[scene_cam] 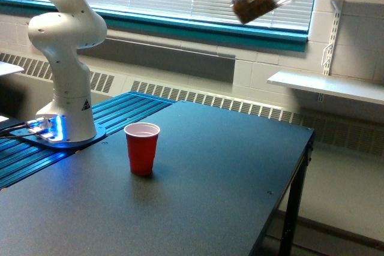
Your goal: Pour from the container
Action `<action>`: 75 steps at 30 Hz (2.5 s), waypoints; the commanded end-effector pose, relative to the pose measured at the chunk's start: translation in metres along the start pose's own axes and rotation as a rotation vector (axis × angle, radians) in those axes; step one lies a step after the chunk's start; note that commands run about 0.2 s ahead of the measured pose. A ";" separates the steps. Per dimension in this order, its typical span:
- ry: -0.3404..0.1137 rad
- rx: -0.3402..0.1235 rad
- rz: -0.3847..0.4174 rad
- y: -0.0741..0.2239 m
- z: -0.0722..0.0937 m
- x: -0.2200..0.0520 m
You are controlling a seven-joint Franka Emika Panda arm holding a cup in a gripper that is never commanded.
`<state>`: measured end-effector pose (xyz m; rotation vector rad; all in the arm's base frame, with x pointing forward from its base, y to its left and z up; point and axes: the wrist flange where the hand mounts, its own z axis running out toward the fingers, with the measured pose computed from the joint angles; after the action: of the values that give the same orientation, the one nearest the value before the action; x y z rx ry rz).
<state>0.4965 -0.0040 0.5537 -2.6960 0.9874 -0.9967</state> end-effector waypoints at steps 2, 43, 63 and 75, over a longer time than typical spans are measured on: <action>0.014 -0.046 0.060 0.032 -0.002 -0.012; -0.055 -0.293 0.162 0.162 -0.012 -0.118; -0.145 -0.413 0.189 0.192 -0.011 -0.162; -0.210 -0.465 0.197 0.201 -0.009 -0.184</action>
<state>0.2850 -0.0550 0.4136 -2.8747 1.5444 -0.5498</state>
